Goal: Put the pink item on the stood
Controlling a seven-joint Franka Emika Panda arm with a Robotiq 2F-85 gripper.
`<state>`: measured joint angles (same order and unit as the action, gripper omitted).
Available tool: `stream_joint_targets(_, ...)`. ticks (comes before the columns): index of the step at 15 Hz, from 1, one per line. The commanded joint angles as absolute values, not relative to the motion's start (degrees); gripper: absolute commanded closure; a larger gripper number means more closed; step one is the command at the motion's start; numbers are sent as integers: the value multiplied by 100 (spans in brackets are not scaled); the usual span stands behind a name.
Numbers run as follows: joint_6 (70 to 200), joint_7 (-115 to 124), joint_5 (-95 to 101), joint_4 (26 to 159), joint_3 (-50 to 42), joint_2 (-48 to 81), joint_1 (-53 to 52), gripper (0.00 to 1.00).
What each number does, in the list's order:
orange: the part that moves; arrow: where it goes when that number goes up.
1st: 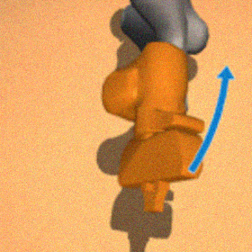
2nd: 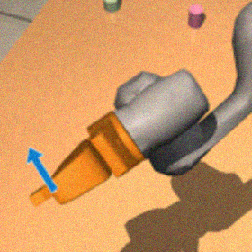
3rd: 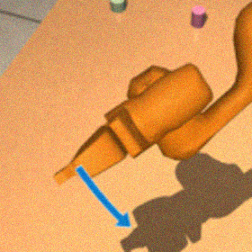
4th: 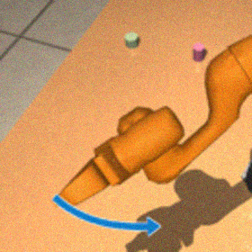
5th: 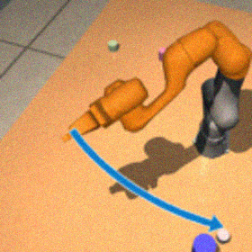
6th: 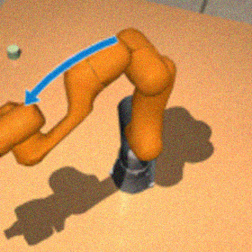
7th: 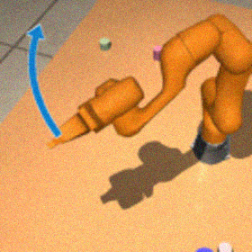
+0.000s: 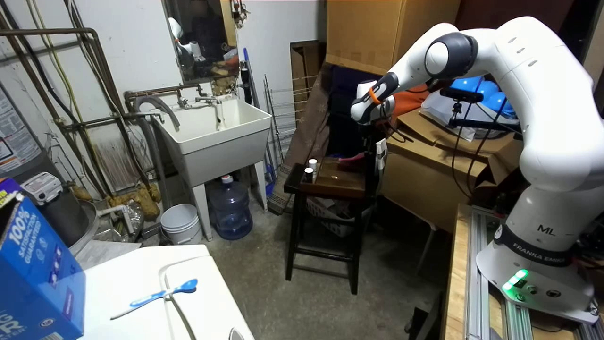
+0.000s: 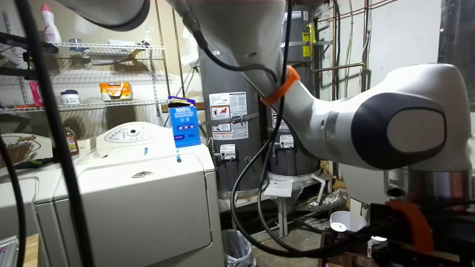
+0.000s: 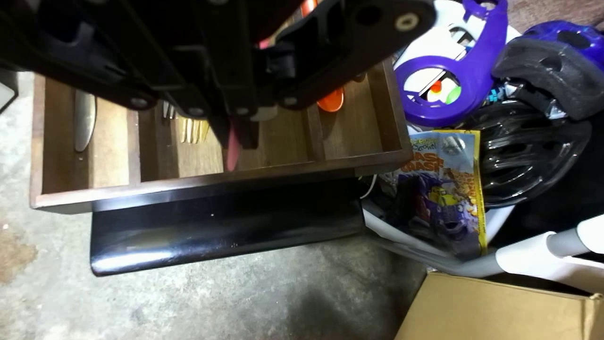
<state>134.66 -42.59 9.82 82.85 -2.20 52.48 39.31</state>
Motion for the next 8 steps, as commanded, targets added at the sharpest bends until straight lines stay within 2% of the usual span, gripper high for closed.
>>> stream_joint_targets(1, 13369, -4361, 716, 7724, -232, 5716, 3839, 99)
stream_joint_targets(8, 13380, -4659, 757, 7107, -202, 6244, 3846, 99)
